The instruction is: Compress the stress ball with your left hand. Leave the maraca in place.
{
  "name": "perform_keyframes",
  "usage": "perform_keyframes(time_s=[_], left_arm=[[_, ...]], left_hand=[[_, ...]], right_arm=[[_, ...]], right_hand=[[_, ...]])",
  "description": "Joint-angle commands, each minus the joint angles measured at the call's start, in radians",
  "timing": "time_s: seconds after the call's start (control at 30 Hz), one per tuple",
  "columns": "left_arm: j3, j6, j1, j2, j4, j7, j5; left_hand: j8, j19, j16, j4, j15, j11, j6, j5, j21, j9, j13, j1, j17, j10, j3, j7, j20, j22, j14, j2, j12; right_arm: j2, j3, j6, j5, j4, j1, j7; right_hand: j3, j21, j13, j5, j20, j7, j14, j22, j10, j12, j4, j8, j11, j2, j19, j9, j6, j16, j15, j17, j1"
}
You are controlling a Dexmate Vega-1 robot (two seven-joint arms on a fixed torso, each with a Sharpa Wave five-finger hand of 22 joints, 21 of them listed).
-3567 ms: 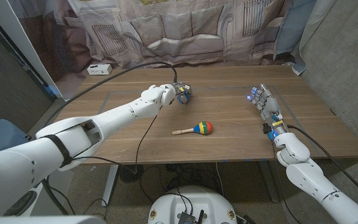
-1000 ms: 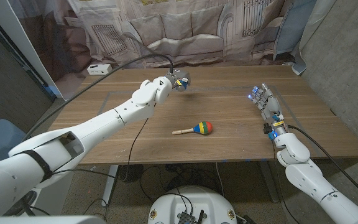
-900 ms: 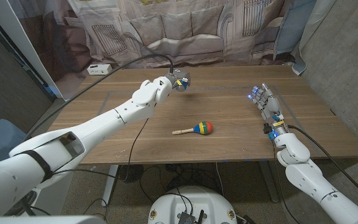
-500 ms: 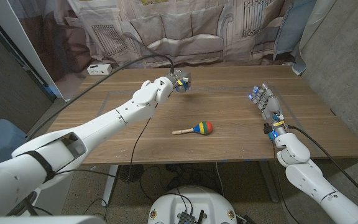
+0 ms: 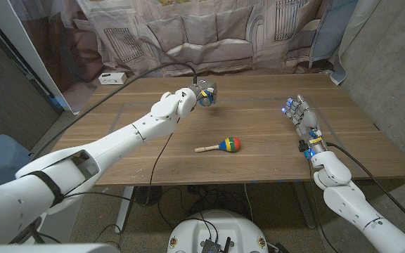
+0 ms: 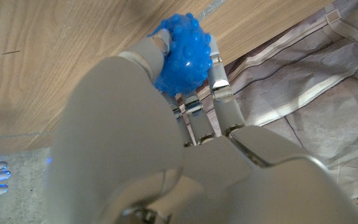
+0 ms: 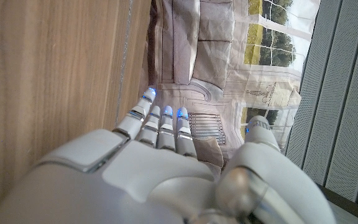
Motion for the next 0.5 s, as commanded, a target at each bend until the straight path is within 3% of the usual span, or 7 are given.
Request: perform_keyframes(time_s=[0.03,0.17,0.23,0.5], left_arm=[[0.024,0.001,-0.020,0.002,0.002,-0.035,0.010],[0.035,0.008,-0.028,0.004,0.000,-0.044,0.034],[0.035,0.002,-0.029,0.005,0.000,-0.046,0.033],[0.037,0.000,-0.033,0.008,0.000,-0.059,0.047]], left_hand=[[-0.012,0.037,-0.018,0.017,-0.118,0.001,-0.020,0.010,-0.006,0.002,0.005,0.146,0.004,-0.022,0.021,0.000,-0.074,0.003,0.081,0.140,-0.015],[-0.018,0.009,-0.031,0.049,-0.122,-0.009,-0.034,0.003,-0.004,0.007,0.010,0.081,0.001,-0.031,-0.005,-0.009,-0.078,0.004,0.069,0.130,-0.025],[-0.027,-0.013,-0.040,0.072,-0.128,-0.010,-0.052,-0.005,-0.004,0.008,0.013,0.019,-0.002,-0.044,-0.031,-0.014,-0.079,0.004,0.060,0.114,-0.036],[-0.054,-0.057,-0.061,0.087,-0.116,-0.003,-0.098,-0.012,-0.011,0.005,0.018,-0.051,-0.005,-0.080,-0.055,-0.016,-0.068,0.000,0.021,0.105,-0.060]], right_arm=[[0.000,0.003,0.001,0.001,-0.003,-0.008,-0.004],[0.002,0.004,0.001,0.004,-0.004,-0.010,-0.005],[0.001,0.003,0.005,-0.001,-0.001,-0.009,-0.002],[0.002,0.004,0.005,0.000,-0.001,-0.009,-0.002]], right_hand=[[-0.005,0.002,0.003,-0.002,0.003,-0.002,0.008,0.003,0.009,-0.004,0.002,-0.002,-0.001,-0.001,0.003,0.003,0.005,-0.002,0.001,0.004,0.011],[-0.005,0.002,0.003,-0.002,0.002,-0.001,0.007,0.003,0.009,-0.004,0.002,-0.002,-0.002,-0.001,0.003,0.003,0.006,-0.003,0.001,0.004,0.011],[-0.005,0.003,0.003,-0.002,0.002,-0.001,0.007,0.003,0.010,-0.004,0.002,-0.002,-0.001,-0.001,0.003,0.003,0.005,-0.003,0.001,0.004,0.011],[-0.005,0.003,0.003,-0.002,0.002,-0.001,0.008,0.003,0.010,-0.004,0.002,-0.002,-0.001,0.000,0.003,0.003,0.006,-0.003,0.000,0.004,0.011]])
